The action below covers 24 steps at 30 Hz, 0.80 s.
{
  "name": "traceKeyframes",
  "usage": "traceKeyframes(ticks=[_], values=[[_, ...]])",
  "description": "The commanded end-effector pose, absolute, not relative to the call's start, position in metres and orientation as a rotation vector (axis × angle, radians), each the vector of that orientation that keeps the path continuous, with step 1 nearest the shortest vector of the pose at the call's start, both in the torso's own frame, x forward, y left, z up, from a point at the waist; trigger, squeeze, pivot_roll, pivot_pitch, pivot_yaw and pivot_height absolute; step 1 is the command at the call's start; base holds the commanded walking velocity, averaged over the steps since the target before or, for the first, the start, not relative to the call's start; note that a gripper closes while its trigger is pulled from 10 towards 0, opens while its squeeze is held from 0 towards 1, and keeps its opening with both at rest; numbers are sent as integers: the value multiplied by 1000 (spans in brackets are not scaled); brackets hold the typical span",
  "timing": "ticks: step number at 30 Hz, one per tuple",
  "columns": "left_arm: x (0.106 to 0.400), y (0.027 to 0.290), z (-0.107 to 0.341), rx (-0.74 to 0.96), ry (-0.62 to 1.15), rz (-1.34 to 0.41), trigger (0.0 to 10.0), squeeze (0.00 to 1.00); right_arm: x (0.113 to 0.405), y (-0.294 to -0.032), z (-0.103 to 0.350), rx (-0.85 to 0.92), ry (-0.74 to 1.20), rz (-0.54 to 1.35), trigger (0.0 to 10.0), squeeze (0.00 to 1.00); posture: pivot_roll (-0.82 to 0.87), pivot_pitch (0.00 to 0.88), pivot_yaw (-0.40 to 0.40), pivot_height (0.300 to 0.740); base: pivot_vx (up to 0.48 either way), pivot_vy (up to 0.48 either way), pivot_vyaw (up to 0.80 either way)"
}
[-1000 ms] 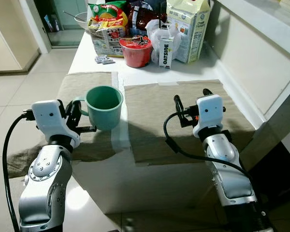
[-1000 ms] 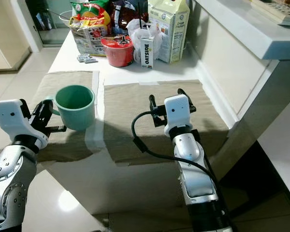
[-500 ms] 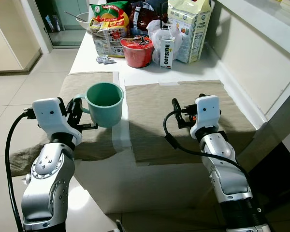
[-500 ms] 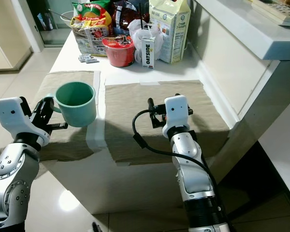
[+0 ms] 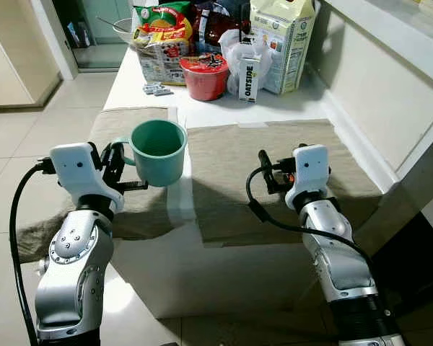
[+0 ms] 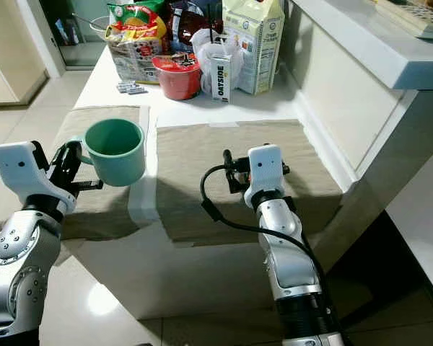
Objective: Setting the table
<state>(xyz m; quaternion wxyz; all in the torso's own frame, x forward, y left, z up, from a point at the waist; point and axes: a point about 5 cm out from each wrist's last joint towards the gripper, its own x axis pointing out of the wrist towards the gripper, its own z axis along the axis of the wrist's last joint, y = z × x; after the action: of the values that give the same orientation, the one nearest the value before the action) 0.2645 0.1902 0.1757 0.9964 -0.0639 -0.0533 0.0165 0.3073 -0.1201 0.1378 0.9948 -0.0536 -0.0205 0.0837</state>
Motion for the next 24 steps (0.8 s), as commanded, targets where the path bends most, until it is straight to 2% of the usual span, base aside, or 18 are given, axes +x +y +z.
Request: traceKeyframes(ticks=[1,24], values=[[267,188,176,-121,-110,30,0,0,310,-118,139,-110,-39,178,10000,0,-87,15,33,740,0,0,0],[270,186,177,-120,-123,24,0,0,312,-119,136,-108,-23,173,10000,0,-90,16,36,740,0,0,0]])
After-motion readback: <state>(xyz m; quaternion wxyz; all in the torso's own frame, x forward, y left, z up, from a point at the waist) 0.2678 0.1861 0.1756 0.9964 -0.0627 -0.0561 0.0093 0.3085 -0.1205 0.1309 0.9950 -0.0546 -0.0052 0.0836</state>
